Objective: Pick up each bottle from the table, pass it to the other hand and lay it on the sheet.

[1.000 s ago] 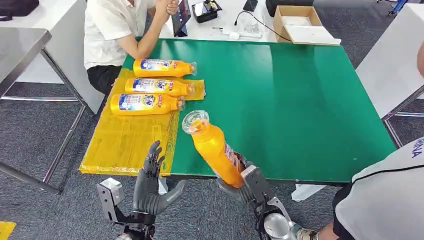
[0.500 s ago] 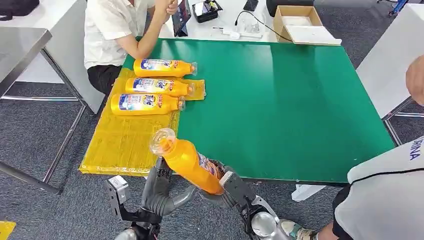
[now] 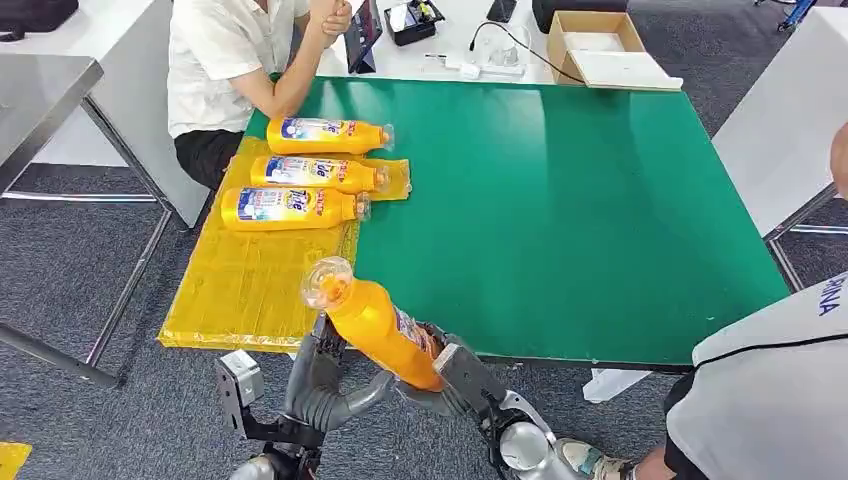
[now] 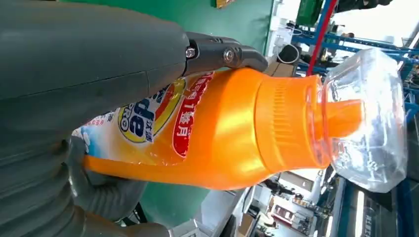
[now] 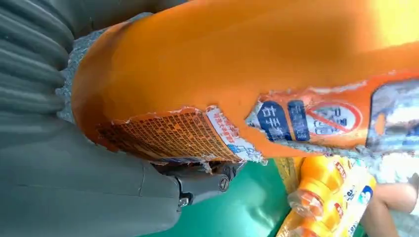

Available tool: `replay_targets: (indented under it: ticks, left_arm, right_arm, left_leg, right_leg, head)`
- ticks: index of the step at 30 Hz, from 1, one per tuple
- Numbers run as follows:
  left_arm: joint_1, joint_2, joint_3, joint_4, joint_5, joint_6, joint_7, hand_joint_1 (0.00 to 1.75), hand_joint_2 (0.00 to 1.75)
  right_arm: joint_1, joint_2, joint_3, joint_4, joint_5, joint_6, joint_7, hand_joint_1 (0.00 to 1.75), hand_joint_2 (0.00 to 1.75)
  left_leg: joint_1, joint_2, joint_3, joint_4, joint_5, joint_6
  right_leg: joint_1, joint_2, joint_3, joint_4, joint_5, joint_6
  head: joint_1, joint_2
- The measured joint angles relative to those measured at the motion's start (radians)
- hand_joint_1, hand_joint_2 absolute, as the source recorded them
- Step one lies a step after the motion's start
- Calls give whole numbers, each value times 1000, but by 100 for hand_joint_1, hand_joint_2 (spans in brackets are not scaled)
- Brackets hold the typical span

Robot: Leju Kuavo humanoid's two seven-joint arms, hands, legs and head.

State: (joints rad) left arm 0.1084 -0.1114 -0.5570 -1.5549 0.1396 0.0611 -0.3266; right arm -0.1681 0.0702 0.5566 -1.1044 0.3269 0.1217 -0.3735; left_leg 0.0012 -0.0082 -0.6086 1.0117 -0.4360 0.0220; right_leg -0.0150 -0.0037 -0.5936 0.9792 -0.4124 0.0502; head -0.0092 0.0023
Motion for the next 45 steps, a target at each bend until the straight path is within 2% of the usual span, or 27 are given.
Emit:
replay_targets:
  ticks: [3, 4, 5, 6, 10, 21, 27, 28, 29, 33, 34, 39, 43, 45]
  left_arm:
    - [-13, 0, 3, 11, 0, -3, 14, 0, 175]
    - [-16, 0, 5, 16, -2, -2, 20, 37, 175]
    - [-19, 0, 8, 22, -8, 3, 26, 168, 175]
    - [-21, 0, 11, 26, -13, 6, 33, 175, 175]
    - [-36, 0, 26, 55, -2, -4, 65, 175, 175]
    - [-49, 6, 84, 100, 114, -146, 110, 175, 175]
    - [-55, 8, 107, 115, 209, -201, 146, 175, 175]
    - [-56, 10, 109, 118, 224, -210, 149, 175, 175]
    - [-57, 13, 111, 122, 242, -223, 152, 175, 175]
    - [-59, 20, 119, 134, 306, -289, 153, 175, 175]
    - [-60, 23, 120, 137, 316, -306, 148, 175, 175]
    - [-61, 32, 124, 137, 296, -317, 133, 175, 175]
    - [-61, 33, 126, 137, 300, -320, 150, 175, 175]
    - [-62, 33, 126, 137, 302, -321, 153, 175, 175]
  right_arm:
    - [-16, 5, 22, 23, 41, -18, 8, 175, 175]
    - [-20, 6, 31, 29, 55, -29, 14, 175, 175]
    - [-25, 8, 39, 37, 70, -40, 19, 175, 175]
    - [-30, 8, 46, 43, 82, -50, 24, 175, 175]
    - [-47, 13, 78, 63, 129, -94, 42, 175, 175]
    - [-69, 38, 143, 98, 191, -181, 80, 175, 175]
    - [-87, 47, 160, 118, 209, -188, 88, 175, 175]
    - [-91, 47, 162, 121, 209, -188, 87, 63, 175]
    - [-94, 50, 166, 126, 208, -188, 85, 0, 175]
    - [-106, 62, 180, 144, 198, -179, 64, 0, 175]
    - [-109, 67, 184, 149, 193, -178, 56, 0, 0]
    - [-113, 89, 187, 161, 190, -206, 31, 0, 0]
    - [-110, 100, 187, 159, 150, -206, -53, 0, 0]
    - [-110, 104, 187, 158, 144, -203, -62, 0, 0]
  left_leg:
    - [0, 0, 0, 0, 0, 0]
    - [0, 0, 0, 0, 0, 0]
    - [0, 0, 0, 0, 0, 0]
    - [0, 0, 0, 0, 0, 0]
    - [0, 0, 0, 0, 0, 0]
    - [0, 0, 0, 0, 0, 0]
    - [0, 0, 0, 0, 0, 0]
    - [0, 0, 0, 0, 0, 0]
    - [0, 0, 0, 0, 0, 0]
    - [0, 0, 0, 0, 0, 0]
    - [0, 0, 0, 0, 0, 0]
    - [0, 0, 0, 0, 0, 0]
    - [0, 0, 0, 0, 0, 0]
    - [0, 0, 0, 0, 0, 0]
  right_leg:
    - [0, 0, 0, 0, 0, 0]
    - [0, 0, 0, 0, 0, 0]
    - [0, 0, 0, 0, 0, 0]
    - [0, 0, 0, 0, 0, 0]
    - [0, 0, 0, 0, 0, 0]
    - [0, 0, 0, 0, 0, 0]
    - [0, 0, 0, 0, 0, 0]
    - [0, 0, 0, 0, 0, 0]
    - [0, 0, 0, 0, 0, 0]
    - [0, 0, 0, 0, 0, 0]
    - [0, 0, 0, 0, 0, 0]
    - [0, 0, 0, 0, 0, 0]
    - [0, 0, 0, 0, 0, 0]
    - [0, 0, 0, 0, 0, 0]
  head:
    - [0, 0]
    - [0, 0]
    - [0, 0]
    - [0, 0]
    - [0, 0]
    - [0, 0]
    - [0, 0]
    - [0, 0]
    - [0, 0]
    - [0, 0]
    - [0, 0]
    - [0, 0]
    - [0, 0]
    - [0, 0]
